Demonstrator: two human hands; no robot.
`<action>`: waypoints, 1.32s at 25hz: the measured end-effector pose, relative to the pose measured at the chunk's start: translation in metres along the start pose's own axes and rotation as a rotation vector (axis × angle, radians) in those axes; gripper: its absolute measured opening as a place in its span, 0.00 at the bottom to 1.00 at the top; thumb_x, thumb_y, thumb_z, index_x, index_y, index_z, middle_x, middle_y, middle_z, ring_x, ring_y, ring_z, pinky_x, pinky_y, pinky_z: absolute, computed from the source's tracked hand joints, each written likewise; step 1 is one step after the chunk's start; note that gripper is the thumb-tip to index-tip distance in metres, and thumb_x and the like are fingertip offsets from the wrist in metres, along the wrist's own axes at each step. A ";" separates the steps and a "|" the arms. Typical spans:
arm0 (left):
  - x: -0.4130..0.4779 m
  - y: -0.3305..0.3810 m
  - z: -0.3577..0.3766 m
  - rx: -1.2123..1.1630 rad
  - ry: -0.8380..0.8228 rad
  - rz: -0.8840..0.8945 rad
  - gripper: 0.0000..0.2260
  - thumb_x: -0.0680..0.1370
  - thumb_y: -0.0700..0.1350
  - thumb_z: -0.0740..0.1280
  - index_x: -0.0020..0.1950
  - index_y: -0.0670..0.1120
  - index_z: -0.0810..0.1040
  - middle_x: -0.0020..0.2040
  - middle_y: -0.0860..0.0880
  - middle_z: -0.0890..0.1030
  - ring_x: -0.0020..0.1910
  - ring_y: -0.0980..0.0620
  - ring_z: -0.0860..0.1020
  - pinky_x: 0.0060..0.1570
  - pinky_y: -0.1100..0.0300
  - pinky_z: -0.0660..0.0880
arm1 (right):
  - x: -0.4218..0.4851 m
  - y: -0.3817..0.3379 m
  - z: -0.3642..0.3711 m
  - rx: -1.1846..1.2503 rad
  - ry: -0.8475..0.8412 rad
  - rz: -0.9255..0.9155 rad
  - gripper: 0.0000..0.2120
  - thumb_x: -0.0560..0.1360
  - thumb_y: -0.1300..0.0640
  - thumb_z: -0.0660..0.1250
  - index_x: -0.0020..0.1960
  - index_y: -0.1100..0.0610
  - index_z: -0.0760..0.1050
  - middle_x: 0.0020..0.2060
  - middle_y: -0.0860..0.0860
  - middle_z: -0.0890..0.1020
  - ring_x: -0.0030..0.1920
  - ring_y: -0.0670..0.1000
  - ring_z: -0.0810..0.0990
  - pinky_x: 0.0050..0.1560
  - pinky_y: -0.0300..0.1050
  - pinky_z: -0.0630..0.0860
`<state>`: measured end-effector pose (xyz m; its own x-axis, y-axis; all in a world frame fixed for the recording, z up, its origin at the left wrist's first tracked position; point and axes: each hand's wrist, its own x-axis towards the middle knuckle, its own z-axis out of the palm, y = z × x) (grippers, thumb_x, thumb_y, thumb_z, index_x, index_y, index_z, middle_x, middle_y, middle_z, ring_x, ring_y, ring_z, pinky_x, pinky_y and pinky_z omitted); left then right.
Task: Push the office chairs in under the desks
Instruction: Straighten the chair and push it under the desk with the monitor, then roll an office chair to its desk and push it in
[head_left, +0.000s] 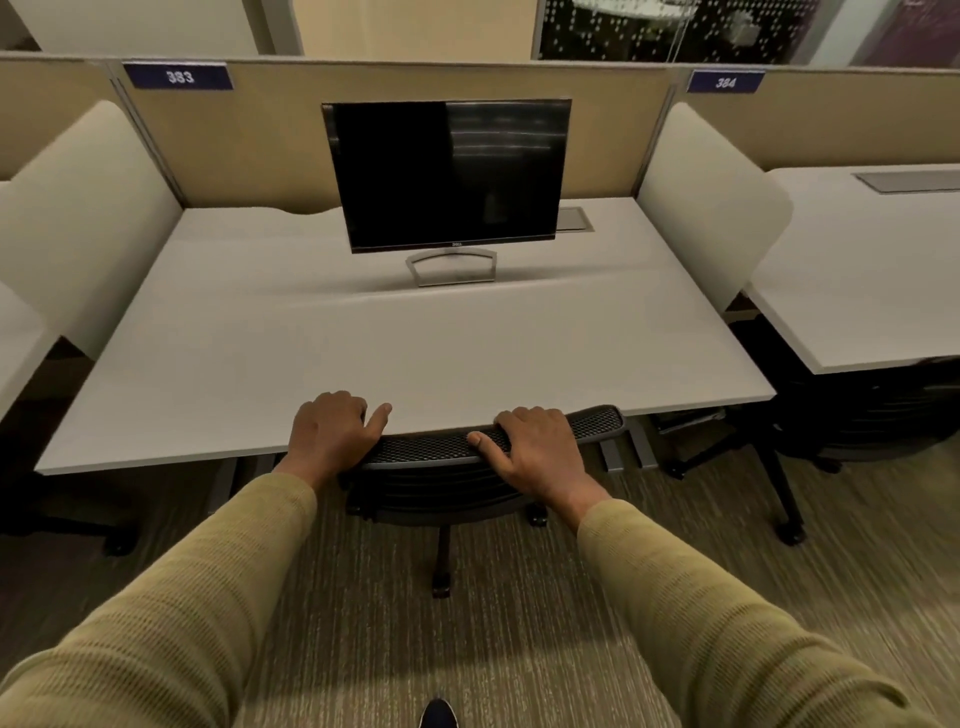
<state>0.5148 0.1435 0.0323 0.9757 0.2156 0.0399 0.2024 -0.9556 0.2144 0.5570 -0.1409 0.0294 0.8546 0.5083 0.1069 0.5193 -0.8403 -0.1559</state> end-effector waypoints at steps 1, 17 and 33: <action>0.002 0.013 0.001 0.004 0.008 -0.002 0.28 0.82 0.60 0.60 0.29 0.44 0.73 0.29 0.48 0.73 0.29 0.50 0.72 0.33 0.54 0.63 | -0.005 0.006 -0.002 0.022 0.006 -0.015 0.35 0.79 0.28 0.45 0.57 0.53 0.78 0.49 0.51 0.82 0.51 0.54 0.78 0.58 0.54 0.70; -0.016 0.499 0.095 -0.065 0.067 0.530 0.22 0.81 0.61 0.60 0.61 0.44 0.77 0.59 0.42 0.76 0.55 0.42 0.75 0.50 0.48 0.71 | -0.217 0.352 -0.098 -0.005 0.060 0.295 0.40 0.79 0.29 0.47 0.82 0.53 0.53 0.81 0.55 0.56 0.81 0.56 0.49 0.80 0.61 0.46; 0.087 0.785 0.185 -0.187 -0.001 0.687 0.21 0.82 0.63 0.57 0.61 0.47 0.75 0.55 0.48 0.75 0.52 0.48 0.73 0.52 0.52 0.71 | -0.237 0.636 -0.141 -0.026 0.019 0.495 0.38 0.80 0.31 0.50 0.82 0.52 0.53 0.81 0.54 0.56 0.81 0.55 0.51 0.80 0.60 0.48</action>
<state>0.7739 -0.6251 0.0235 0.8776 -0.4233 0.2250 -0.4761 -0.8249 0.3049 0.6832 -0.8222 0.0439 0.9981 0.0436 0.0443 0.0504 -0.9845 -0.1682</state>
